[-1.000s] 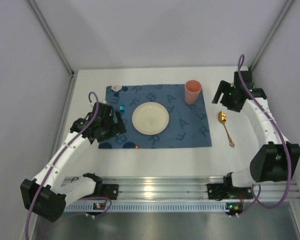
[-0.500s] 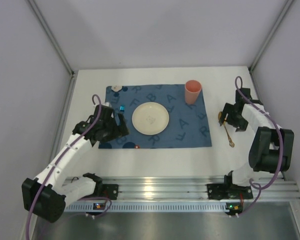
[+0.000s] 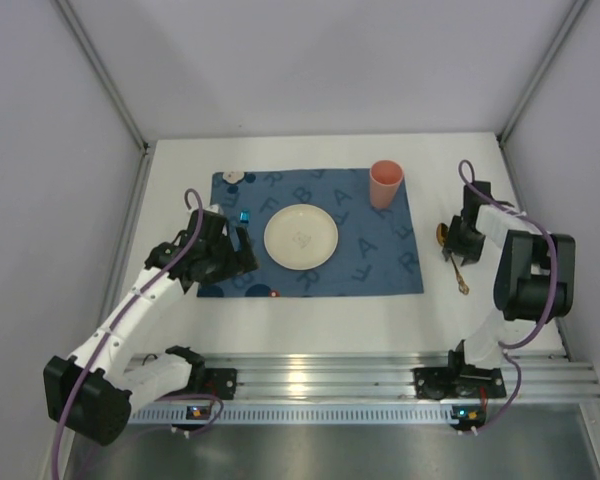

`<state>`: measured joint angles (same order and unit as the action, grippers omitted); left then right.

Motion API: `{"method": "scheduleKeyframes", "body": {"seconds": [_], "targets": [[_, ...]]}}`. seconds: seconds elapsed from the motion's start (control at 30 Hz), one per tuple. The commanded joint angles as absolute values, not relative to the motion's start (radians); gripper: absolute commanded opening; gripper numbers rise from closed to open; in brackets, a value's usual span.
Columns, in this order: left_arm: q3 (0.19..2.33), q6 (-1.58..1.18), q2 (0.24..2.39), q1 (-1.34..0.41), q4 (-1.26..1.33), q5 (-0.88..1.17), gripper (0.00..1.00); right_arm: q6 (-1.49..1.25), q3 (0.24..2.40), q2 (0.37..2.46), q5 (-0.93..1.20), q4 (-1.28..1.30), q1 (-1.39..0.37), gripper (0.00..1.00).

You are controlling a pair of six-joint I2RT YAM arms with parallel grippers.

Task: Set the dinner table for one person

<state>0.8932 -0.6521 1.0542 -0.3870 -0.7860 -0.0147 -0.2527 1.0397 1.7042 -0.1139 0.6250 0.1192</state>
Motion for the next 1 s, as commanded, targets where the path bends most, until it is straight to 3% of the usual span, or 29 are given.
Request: {"method": "scheduleKeyframes", "body": {"seconds": [0.0,0.23,0.6,0.97], "targets": [[0.925,-0.649,1.06,-0.388,-0.781,-0.008,0.98,-0.244,1.083,1.73,-0.162,0.607,0.095,0.39],[0.937,-0.658,1.091,-0.39,-0.772,-0.011,0.98,-0.225,1.163,1.824,-0.319,0.672,0.008,0.2],[0.977,-0.637,1.144,-0.39,-0.764,-0.012,0.98,-0.247,1.151,1.865,-0.324,0.657,-0.043,0.0],[1.04,-0.601,1.206,-0.39,-0.764,-0.006,0.98,-0.238,1.252,1.755,-0.336,0.719,-0.04,0.0]]}}
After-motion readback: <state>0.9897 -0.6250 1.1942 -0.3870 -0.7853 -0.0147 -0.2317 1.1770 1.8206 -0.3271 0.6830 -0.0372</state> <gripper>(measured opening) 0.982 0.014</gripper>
